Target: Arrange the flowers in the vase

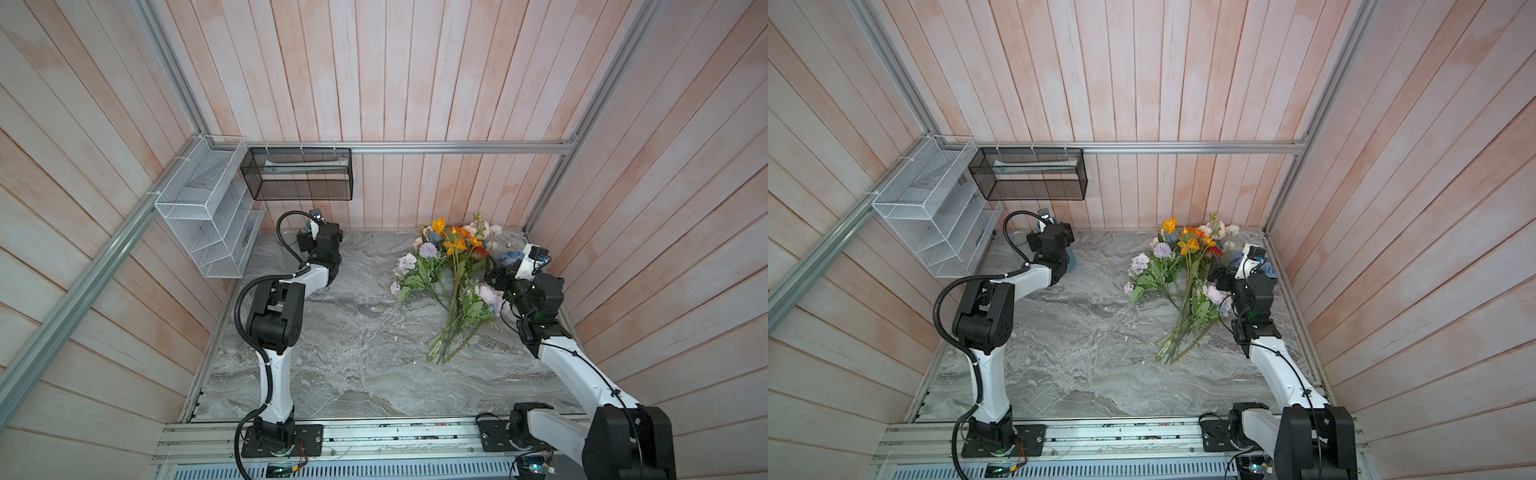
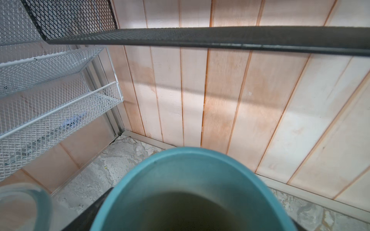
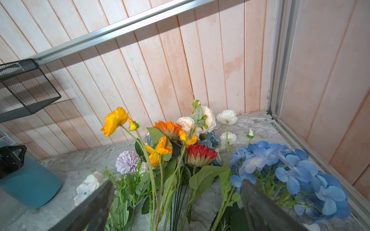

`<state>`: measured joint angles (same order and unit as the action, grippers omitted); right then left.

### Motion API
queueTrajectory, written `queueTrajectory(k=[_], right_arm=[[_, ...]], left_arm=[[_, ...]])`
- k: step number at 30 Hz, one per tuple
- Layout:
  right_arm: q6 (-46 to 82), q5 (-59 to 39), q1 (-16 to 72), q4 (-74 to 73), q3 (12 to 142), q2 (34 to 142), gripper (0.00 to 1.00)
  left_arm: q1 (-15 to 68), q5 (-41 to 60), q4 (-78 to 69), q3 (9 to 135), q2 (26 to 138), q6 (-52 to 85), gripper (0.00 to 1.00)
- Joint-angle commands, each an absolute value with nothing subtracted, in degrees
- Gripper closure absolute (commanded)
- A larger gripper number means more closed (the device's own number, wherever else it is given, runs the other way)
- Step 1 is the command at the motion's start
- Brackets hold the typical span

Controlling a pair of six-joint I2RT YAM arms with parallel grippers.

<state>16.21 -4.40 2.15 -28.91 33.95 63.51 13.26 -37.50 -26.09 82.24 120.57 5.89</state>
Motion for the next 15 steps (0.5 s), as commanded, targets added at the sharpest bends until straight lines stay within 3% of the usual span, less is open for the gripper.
queueTrajectory(k=[1,4,8,15], right_arm=[[14.84,-3.20,2.84,-30.09,33.44,63.00,0.02],[14.28,-2.99,3.05,-29.97,33.61,63.13,0.02],[14.06,-2.47,3.29,-29.90,33.58,63.02,0.02],[13.61,-1.94,3.59,-29.87,33.49,62.52,0.02]], left_arm=[[12.97,-38.30,-24.43,82.97,122.31,7.22,0.00],[12.92,-38.49,-24.88,83.23,123.17,6.44,0.02],[13.25,-37.88,-27.12,82.59,123.43,4.80,0.18],[15.13,-37.49,-31.77,82.31,124.43,-2.24,0.37]])
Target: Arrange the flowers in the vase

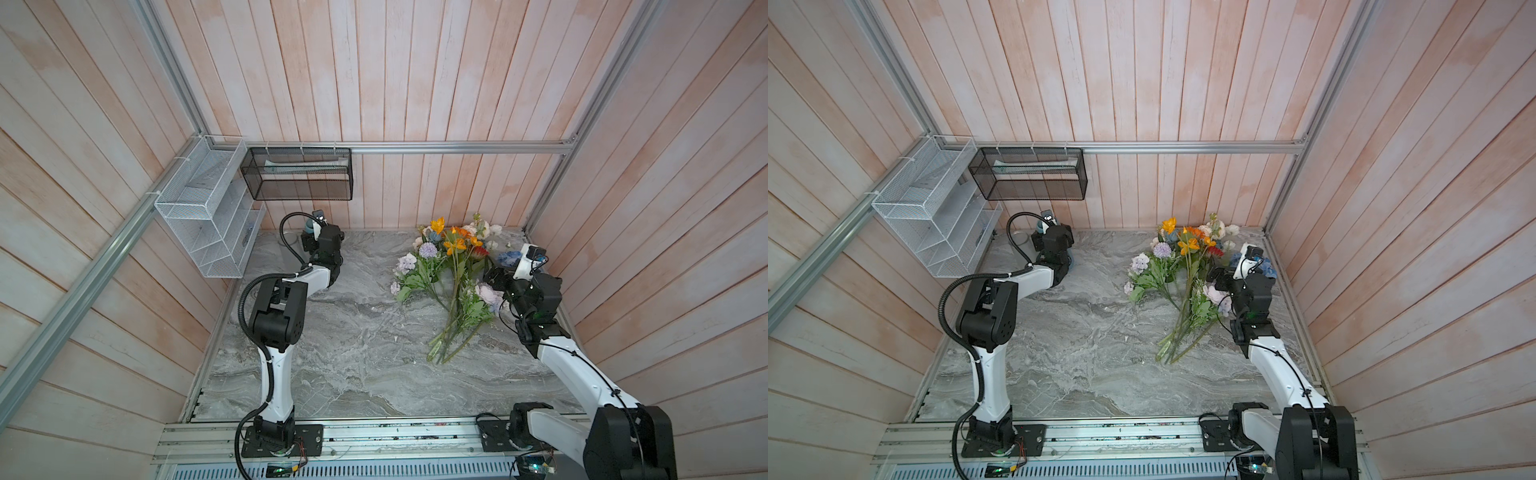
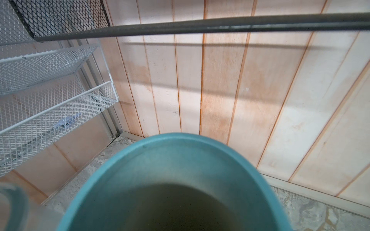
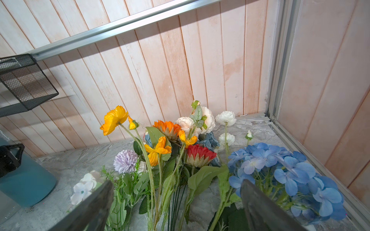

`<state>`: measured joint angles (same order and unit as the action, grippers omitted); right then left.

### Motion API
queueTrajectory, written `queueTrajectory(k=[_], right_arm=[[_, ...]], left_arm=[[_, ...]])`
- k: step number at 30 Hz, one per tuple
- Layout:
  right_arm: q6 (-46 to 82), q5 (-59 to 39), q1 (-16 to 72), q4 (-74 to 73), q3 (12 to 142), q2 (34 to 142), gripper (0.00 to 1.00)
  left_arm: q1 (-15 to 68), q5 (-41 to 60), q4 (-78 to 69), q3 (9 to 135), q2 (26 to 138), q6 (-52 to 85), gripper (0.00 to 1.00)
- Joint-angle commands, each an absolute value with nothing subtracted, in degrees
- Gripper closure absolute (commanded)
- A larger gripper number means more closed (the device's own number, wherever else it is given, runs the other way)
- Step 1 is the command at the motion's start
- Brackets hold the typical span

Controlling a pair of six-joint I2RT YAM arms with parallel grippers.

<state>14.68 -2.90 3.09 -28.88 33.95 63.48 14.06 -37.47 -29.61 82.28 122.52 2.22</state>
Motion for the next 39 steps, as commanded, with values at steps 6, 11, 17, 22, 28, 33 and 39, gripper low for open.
queueTrajectory(k=[6,11,17,22,28,33,39], right_arm=[[13.47,-1.98,3.73,-29.79,33.48,62.31,0.02],[13.35,-1.93,3.80,-29.84,33.32,61.98,0.02],[13.45,-2.16,4.09,-29.96,33.47,62.12,0.02],[13.88,-2.43,4.45,-30.54,33.53,62.53,0.02],[13.86,-2.65,5.17,-30.41,34.31,63.09,0.02],[13.78,-2.25,5.87,-30.20,34.47,62.69,0.02],[13.71,-2.00,6.57,-29.71,34.32,61.54,0.02]], left_arm=[[17.20,-37.10,-35.85,80.25,123.80,-5.58,0.60],[17.73,-36.20,-35.97,77.50,121.75,-2.86,0.72],[19.08,-34.11,-35.55,73.51,116.78,-0.47,0.79],[21.97,-32.74,-36.29,68.14,111.04,1.04,0.79],[25.70,-32.34,-36.01,62.75,105.58,3.76,0.79],[31.04,-32.64,-35.06,58.72,102.22,5.95,0.78],[37.04,-33.53,-30.95,54.17,97.17,10.75,0.76]])
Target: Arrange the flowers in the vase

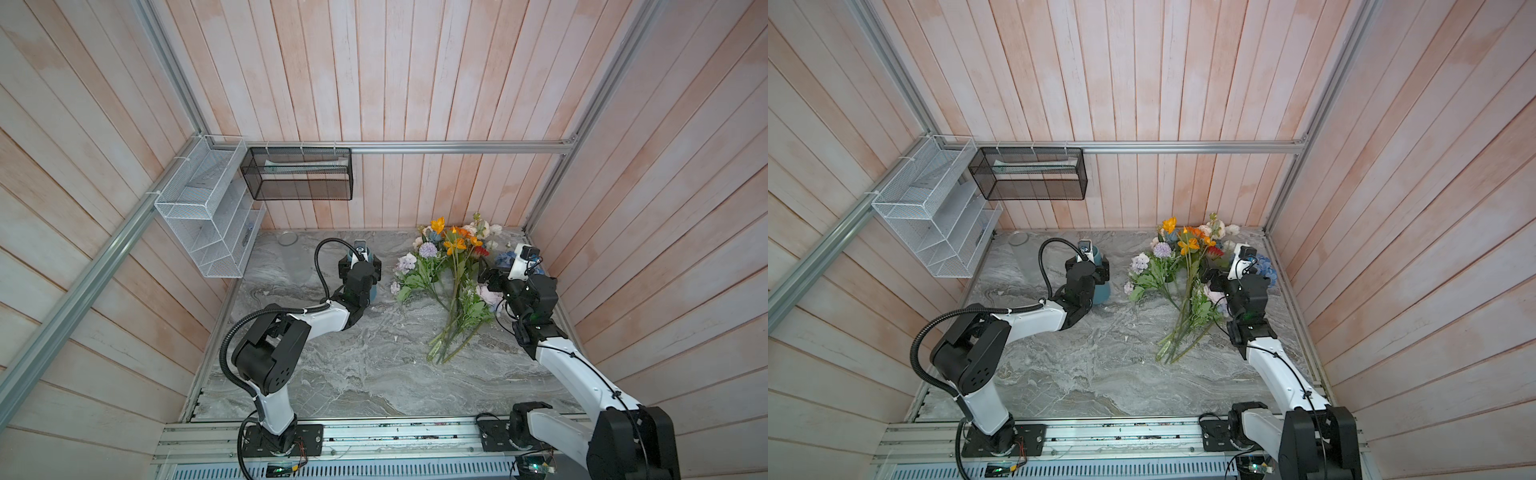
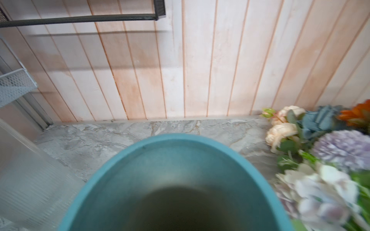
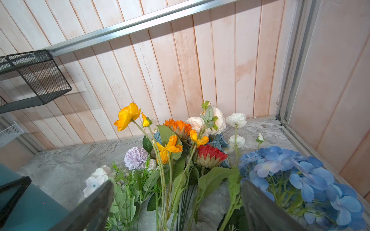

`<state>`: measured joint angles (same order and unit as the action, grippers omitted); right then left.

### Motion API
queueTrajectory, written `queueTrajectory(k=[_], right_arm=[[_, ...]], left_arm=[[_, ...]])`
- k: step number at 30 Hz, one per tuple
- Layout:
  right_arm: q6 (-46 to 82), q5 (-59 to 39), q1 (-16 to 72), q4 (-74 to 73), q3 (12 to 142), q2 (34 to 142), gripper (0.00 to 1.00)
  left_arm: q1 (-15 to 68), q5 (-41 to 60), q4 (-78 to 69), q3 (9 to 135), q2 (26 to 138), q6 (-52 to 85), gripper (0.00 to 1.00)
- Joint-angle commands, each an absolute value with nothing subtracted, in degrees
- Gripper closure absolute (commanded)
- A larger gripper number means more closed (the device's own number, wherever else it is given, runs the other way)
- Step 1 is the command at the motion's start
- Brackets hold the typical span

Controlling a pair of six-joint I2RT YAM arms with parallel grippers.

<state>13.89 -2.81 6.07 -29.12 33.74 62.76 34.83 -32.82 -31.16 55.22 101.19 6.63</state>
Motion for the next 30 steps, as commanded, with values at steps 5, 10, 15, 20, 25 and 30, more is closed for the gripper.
queueTrajectory(k=[5,10,15,20,25,30], right_arm=[[13.97,-1.70,7.38,-28.62,34.60,60.72,0.02],[14.93,-1.22,8.13,-25.68,35.60,59.89,0.02],[16.69,-1.36,9.14,-21.43,37.74,60.41,0.03],[18.15,-1.73,10.49,-15.31,41.99,62.73,0.09],[20.77,-3.49,13.25,-11.42,45.57,66.26,0.12],[21.14,-1.77,17.40,-6.33,48.96,70.83,0.15]], left_arm=[[41.91,-35.72,-27.69,51.20,94.05,13.37,0.74],[45.10,-38.09,-25.77,49.24,92.23,14.46,0.71],[45.85,-39.46,-25.34,47.79,91.66,14.90,0.34],[47.03,-39.94,-21.78,47.40,89.37,16.56,0.00],[49.20,-37.50,-18.51,44.66,83.97,19.17,0.00],[49.43,-28.86,-16.47,40.04,77.10,22.70,0.00]])
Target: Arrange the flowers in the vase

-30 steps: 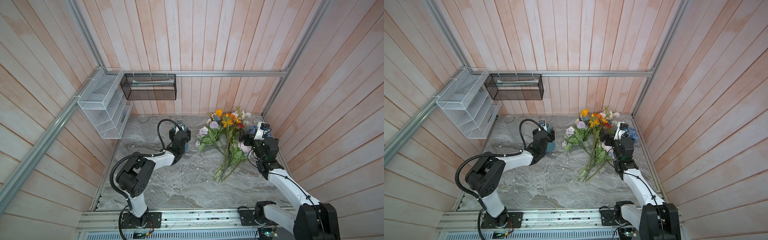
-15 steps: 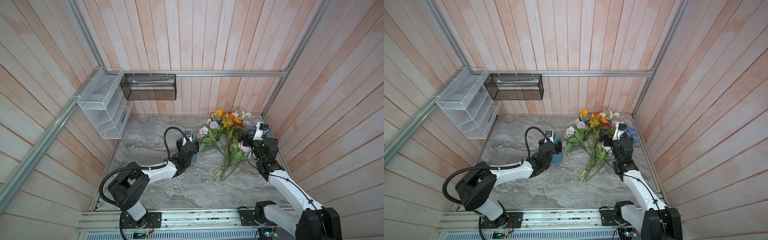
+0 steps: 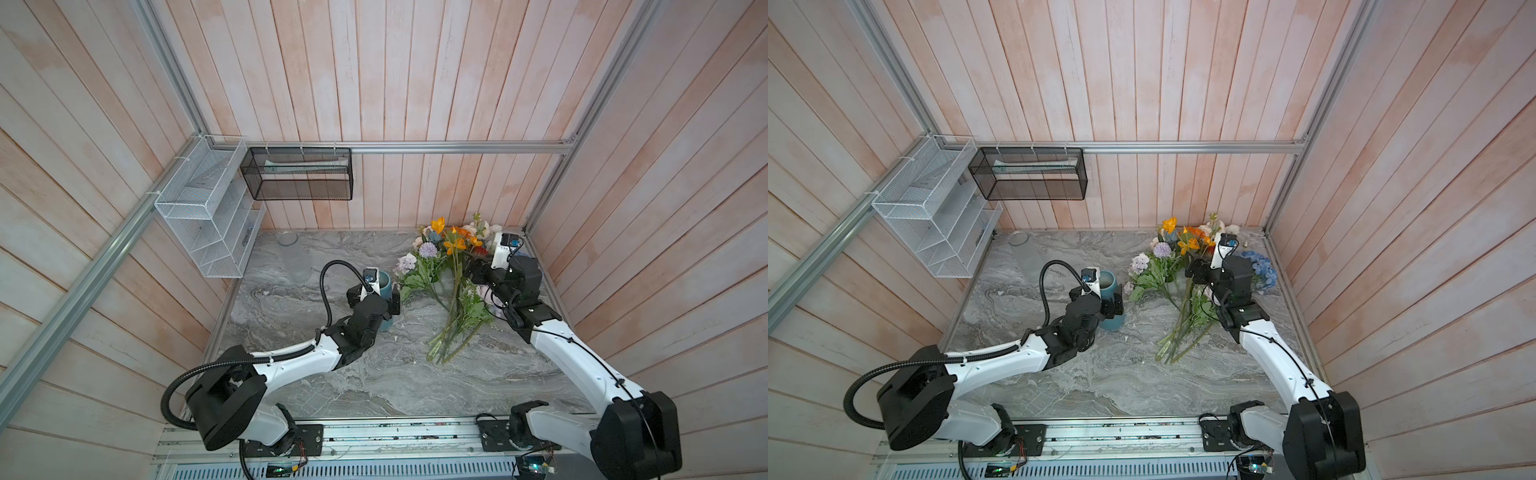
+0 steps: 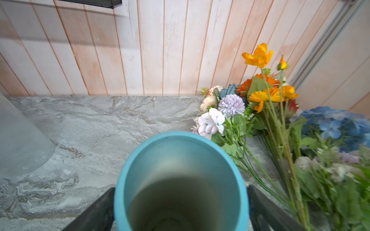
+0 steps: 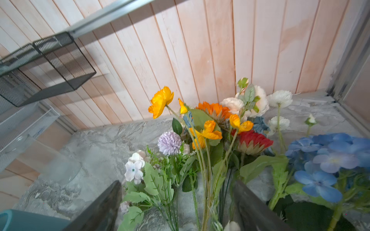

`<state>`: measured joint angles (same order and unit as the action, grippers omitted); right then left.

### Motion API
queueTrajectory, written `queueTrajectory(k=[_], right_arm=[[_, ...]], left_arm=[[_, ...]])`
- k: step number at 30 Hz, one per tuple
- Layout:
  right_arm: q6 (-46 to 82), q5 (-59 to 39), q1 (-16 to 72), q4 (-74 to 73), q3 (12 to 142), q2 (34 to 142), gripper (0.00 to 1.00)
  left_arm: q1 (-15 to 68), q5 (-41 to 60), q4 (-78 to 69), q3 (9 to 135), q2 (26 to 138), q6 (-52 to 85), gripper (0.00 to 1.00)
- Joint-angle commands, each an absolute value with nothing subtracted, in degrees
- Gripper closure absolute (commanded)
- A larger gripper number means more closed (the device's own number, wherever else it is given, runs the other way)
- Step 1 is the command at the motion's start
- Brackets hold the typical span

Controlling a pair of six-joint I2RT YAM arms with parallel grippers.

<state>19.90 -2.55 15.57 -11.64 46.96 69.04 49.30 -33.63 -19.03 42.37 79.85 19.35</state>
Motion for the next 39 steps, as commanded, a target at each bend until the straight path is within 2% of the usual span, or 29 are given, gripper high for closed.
queueTrajectory(k=[1,7,11,17,21,26,33,39], right_arm=[[21.31,-1.58,17.91,-5.68,49.32,71.50,0.15],[25.22,-4.59,19.93,-3.07,50.94,75.33,0.26],[22.95,-4.70,21.55,1.40,53.07,78.26,0.33],[16.82,-3.92,23.56,8.80,56.60,82.29,0.38],[15.58,-0.79,24.61,13.27,59.11,86.28,0.42],[19.08,4.98,24.61,17.52,61.47,88.51,0.45],[25.10,10.31,23.54,18.64,60.63,90.41,0.50],[27.31,9.01,21.15,15.93,60.08,92.65,0.53]], left_arm=[[49.48,-27.35,-16.19,39.23,76.04,22.92,0.00],[49.57,-23.58,-10.75,37.18,69.04,23.45,0.00],[48.41,-20.39,-8.51,37.66,64.76,21.99,0.00],[37.63,-7.70,-9.34,37.97,60.54,23.53,0.00],[28.67,-0.62,-12.07,39.54,61.75,23.73,0.00],[22.90,2.08,-18.72,40.95,65.34,24.48,0.00],[21.32,3.25,-24.81,41.69,70.43,26.02,0.00],[21.26,2.91,-23.35,40.70,71.26,26.07,0.00]])
